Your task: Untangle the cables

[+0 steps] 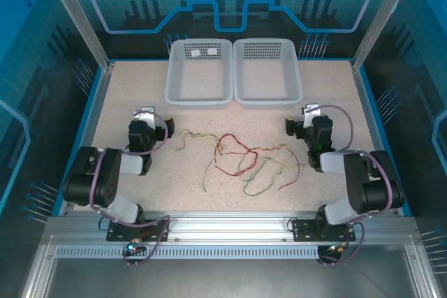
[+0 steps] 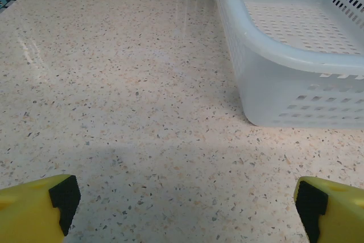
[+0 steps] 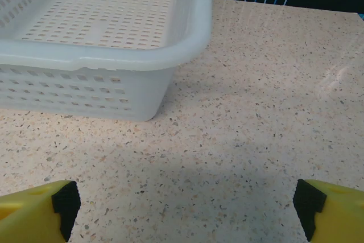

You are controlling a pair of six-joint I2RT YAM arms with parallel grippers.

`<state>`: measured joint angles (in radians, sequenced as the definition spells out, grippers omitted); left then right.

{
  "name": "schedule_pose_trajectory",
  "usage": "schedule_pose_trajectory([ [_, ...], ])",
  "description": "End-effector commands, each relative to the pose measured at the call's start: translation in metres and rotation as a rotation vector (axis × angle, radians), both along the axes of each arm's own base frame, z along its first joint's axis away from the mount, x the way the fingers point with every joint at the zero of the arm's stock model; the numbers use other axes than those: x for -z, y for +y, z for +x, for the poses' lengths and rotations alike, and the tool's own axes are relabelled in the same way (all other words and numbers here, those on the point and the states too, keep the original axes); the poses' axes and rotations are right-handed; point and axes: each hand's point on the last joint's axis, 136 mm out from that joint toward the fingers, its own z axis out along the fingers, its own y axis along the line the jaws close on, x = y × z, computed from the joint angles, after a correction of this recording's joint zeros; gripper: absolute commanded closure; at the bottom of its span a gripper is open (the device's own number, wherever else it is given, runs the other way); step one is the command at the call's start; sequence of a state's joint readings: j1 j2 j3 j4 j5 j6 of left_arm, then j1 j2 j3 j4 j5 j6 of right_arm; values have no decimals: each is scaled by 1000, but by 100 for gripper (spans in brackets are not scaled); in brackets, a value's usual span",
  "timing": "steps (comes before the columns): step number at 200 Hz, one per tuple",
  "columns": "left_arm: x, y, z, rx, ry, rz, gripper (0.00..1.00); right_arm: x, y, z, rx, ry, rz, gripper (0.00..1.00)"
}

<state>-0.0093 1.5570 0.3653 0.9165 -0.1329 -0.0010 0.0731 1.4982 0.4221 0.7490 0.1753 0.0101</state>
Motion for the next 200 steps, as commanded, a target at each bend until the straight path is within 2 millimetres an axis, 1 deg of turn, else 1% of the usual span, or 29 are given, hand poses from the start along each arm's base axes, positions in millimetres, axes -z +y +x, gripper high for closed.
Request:
schedule_pose_trajectory([
  [1,-9,-6,5,26,-23,-7,1,-5,1,2,-1,-20,15,0],
  [134,-9,-5,6,35,-20,-25,1,-4,1,2,-11,-15,27,0],
  [144,-10,-5,6,35,-22,-24,1,-4,9,4,-62,-1,30,0],
  [150,-10,-5,6,32,-26,-23,1,-9,15,6,-91,1,22,0],
  [156,-12,-2,5,13,-33,-16,1,-14,15,6,-69,32,-2,0],
  [165,-24,3,0,-29,-51,9,1,-30,5,7,31,77,-36,0],
  [173,-39,2,-6,-56,-53,42,1,-51,-6,5,128,77,-15,0],
  [178,-57,1,-12,-80,-80,68,1,-60,-10,0,164,92,12,0],
  [180,-61,1,-14,-90,-77,75,1,-66,-11,-2,175,87,30,0],
  [181,-66,1,-16,-94,-87,77,1,-72,-12,-4,183,82,48,0],
  [182,-70,0,-17,-96,-93,79,1,-72,-12,-4,183,82,48,0],
  [183,-72,1,-19,-104,-91,82,1,-76,-12,-5,185,78,66,0],
  [185,-80,0,-21,-113,-101,83,1,-78,-10,-6,179,78,76,0],
  [188,-89,-1,-25,-125,-109,79,1,-87,-8,-8,165,65,105,0],
  [191,-100,-2,-30,-133,-118,71,1,-95,1,-11,118,51,139,0],
  [194,-111,-3,-35,-138,-133,59,1,-100,5,-12,94,43,161,0],
  [200,-127,-7,-43,-134,-141,20,5,-115,17,-17,34,8,212,0],
])
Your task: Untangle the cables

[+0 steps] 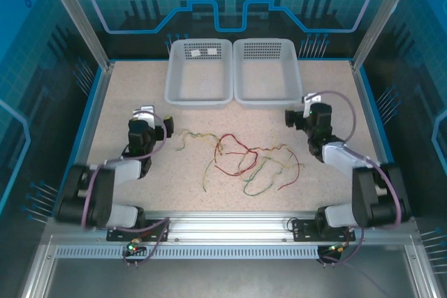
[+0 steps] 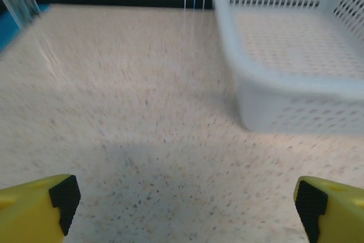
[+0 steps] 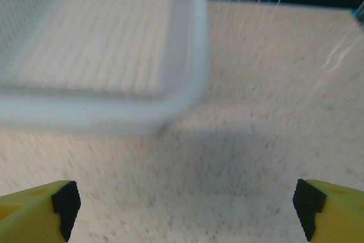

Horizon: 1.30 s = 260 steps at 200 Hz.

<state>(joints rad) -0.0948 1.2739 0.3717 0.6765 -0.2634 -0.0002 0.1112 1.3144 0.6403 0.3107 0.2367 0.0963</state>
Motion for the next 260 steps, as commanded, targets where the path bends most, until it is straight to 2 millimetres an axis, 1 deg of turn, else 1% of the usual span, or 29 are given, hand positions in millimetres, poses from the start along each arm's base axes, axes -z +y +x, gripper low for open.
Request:
schedule_pose_trajectory([
  [1,-80,1,-26,-91,-97,-29,6,-53,16,-26,-33,-36,180,0],
  [8,-97,-12,-33,-32,-91,-84,13,-66,32,-32,-110,-62,232,1],
  [12,-104,-22,-37,14,-77,-111,15,-73,45,-35,-172,-69,259,3],
  [18,-115,-40,-41,92,-50,-139,21,-80,65,-41,-267,-62,286,5],
  [19,-121,-43,-41,104,-62,-146,22,-81,68,-42,-281,-59,290,5],
  [20,-118,-45,-43,113,-37,-145,22,-82,72,-43,-298,-55,294,6],
  [21,-122,-49,-43,125,-44,-152,23,-82,74,-44,-311,-51,298,6],
  [22,-120,-52,-44,136,-23,-151,23,-83,77,-44,-323,-48,301,7],
  [23,-126,-55,-44,147,-34,-159,24,-84,81,-45,-335,-43,304,7],
  [25,-127,-60,-45,160,-20,-163,26,-85,86,-47,-357,-34,310,8],
  [34,-124,-85,-51,235,73,-179,33,-87,112,-53,-446,12,326,12],
  [41,-119,-104,-54,291,155,-203,35,-84,126,-57,-487,46,324,15],
  [47,-111,-118,-58,323,228,-228,36,-80,136,-59,-503,66,314,15],
  [56,-97,-139,-62,378,326,-253,36,-70,143,-59,-490,81,295,15],
  [72,-79,-176,-70,479,413,-232,33,-57,140,-57,-428,86,305,16],
  [82,-70,-189,-72,498,448,-222,28,-53,136,-56,-393,70,323,16],
  [87,-69,-194,-72,500,461,-232,26,-52,134,-55,-372,55,328,16],
  [95,-65,-199,-70,494,486,-257,26,-51,128,-53,-329,37,335,16],
  [105,-61,-198,-67,464,501,-274,26,-48,123,-52,-293,25,344,15],
  [116,-54,-197,-64,421,508,-304,26,-46,121,-51,-277,27,344,14],
  [146,-31,-201,-62,382,537,-373,25,-34,118,-50,-247,70,313,13],
  [164,-20,-204,-61,374,550,-345,23,-30,117,-50,-234,71,311,13],
  [175,-9,-201,-60,353,573,-326,22,-28,117,-49,-232,68,314,13],
  [192,3,-200,-57,333,590,-309,21,-27,119,-46,-235,67,315,13],
  [218,23,-204,-53,324,619,-308,21,-20,122,-40,-232,91,301,13],
  [235,37,-208,-51,324,642,-299,24,-16,123,-37,-228,98,300,13],
  [246,41,-212,-48,336,637,-294,26,-14,125,-36,-226,105,300,13],
  [260,42,-216,-46,346,629,-295,32,-12,125,-34,-223,113,300,14],
])
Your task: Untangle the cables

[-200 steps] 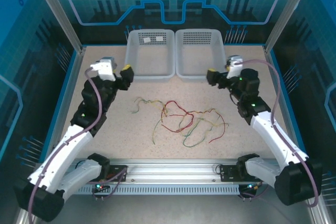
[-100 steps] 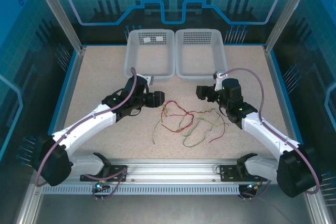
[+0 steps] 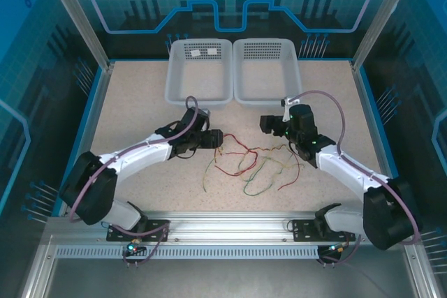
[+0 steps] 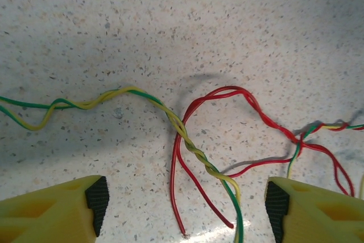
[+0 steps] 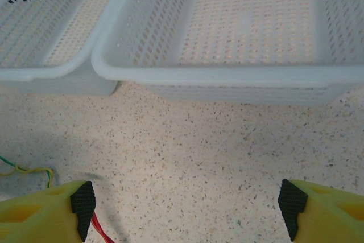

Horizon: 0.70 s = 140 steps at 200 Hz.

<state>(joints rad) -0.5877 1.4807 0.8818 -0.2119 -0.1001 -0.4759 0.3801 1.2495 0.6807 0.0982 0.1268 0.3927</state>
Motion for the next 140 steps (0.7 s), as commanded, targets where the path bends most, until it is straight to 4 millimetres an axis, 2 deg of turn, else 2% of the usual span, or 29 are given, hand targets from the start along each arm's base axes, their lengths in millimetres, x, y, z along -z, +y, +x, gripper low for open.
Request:
schedule_pose_trajectory([
  [1,2,-9,5,3,-31,-18,34,-16,8,9,5,-39,21,14],
  [12,-1,-12,5,11,-41,-27,50,-16,9,10,6,-36,18,13],
  [30,-8,-14,5,14,-62,-33,65,-18,8,10,15,-36,13,13],
  [60,-17,-4,6,-24,-93,-13,100,-23,10,10,9,-43,17,14],
  [98,-37,8,4,-51,-150,1,100,-37,29,7,-68,-74,-2,13],
  [123,-65,13,5,-59,-219,-9,100,-57,59,-3,-217,-142,25,14],
  [140,-92,19,7,-84,-306,-36,100,-72,80,-15,-342,-205,85,14],
])
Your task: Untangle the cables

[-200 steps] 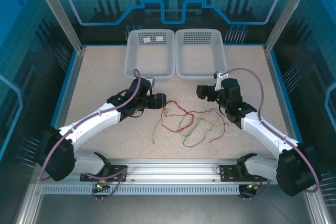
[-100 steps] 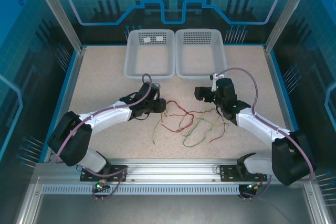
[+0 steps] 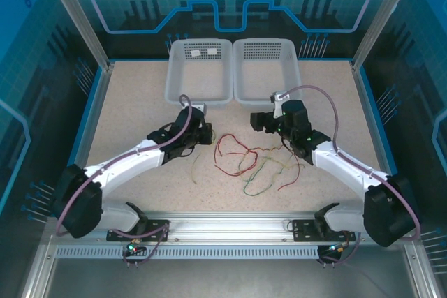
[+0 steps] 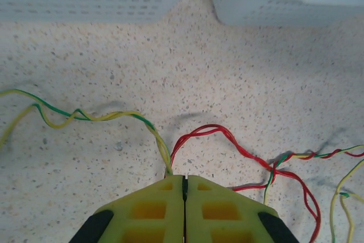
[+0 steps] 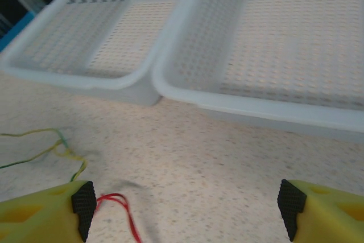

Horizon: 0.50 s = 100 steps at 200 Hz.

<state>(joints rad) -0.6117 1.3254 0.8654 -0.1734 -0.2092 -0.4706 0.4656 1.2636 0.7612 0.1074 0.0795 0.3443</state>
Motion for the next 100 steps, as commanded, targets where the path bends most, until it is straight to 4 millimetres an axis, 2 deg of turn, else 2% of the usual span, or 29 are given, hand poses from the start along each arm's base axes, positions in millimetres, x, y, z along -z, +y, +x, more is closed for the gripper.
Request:
schedule_pose_trajectory([
  [1,-35,12,2,-39,-118,-6,100,-39,36,-14,-199,-127,77,14],
  [16,-60,17,5,-67,-195,-27,100,-49,48,-19,-258,-123,147,14],
  [38,-87,27,12,-120,-297,-36,100,-56,77,-27,-366,18,276,17],
  [41,-90,28,12,-128,-310,-35,100,-69,84,-26,-388,11,303,17],
  [46,-94,31,14,-143,-329,-35,100,-73,92,-29,-412,37,338,18],
  [69,-112,39,16,-184,-426,-60,100,-68,124,-39,-476,194,440,19],
  [100,-120,43,18,-210,-471,-73,100,-54,162,-49,-520,318,491,19],
])
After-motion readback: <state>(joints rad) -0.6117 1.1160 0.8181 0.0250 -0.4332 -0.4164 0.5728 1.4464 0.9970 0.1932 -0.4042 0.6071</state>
